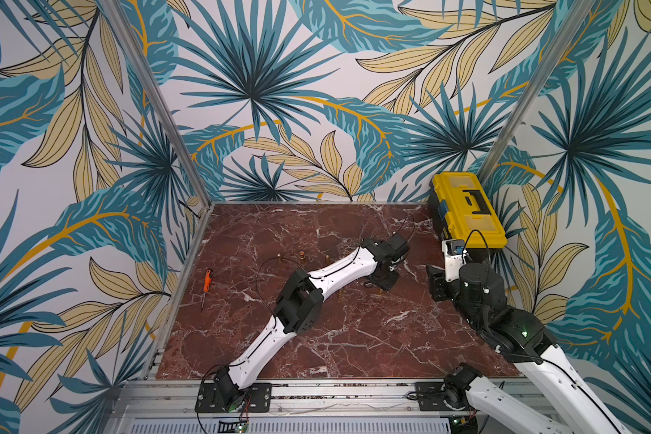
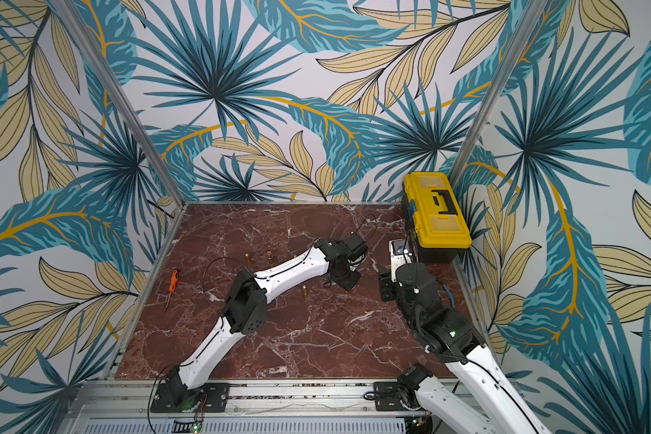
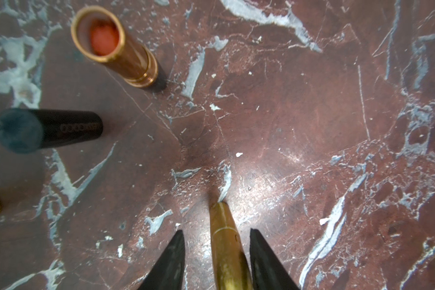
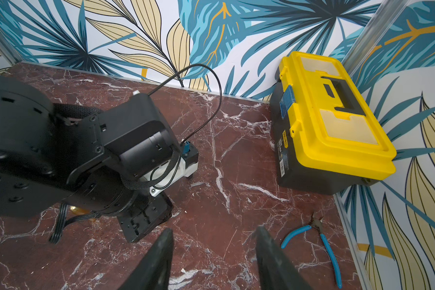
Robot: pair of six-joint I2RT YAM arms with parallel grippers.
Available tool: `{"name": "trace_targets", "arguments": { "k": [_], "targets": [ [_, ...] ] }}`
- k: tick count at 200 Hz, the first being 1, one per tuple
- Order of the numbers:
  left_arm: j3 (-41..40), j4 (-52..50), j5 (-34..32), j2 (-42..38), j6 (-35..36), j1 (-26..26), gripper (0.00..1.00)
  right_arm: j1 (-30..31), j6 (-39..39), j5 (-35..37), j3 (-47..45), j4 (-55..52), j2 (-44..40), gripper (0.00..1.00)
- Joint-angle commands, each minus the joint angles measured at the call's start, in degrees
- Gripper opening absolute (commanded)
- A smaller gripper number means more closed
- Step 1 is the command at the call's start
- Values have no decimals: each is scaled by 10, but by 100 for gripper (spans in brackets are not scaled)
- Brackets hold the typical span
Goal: Open the lipstick cap
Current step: Pick up the lipstick at the center of the board.
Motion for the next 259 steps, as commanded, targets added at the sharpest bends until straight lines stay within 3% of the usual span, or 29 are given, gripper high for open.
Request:
{"name": "trace_targets", "arguments": {
  "k": [1, 116, 161, 189, 259],
  "targets": [
    [15, 0, -3, 0, 3, -2, 41, 1, 2, 8, -12, 7, -4, 54],
    [-8, 0, -5, -20, 3, -4, 12, 1, 1, 2, -14, 13, -3, 54],
    [-11, -1, 4, -69, -1, 3, 10, 1, 0, -12, -11, 12, 2, 54],
    [-34, -2, 81, -134, -33, 39, 10, 1, -7, -52, -8, 16, 11, 54],
    [-104, 0, 361, -292, -104, 140, 11, 1, -35, -314, 2, 70, 68, 59]
  ]
}}
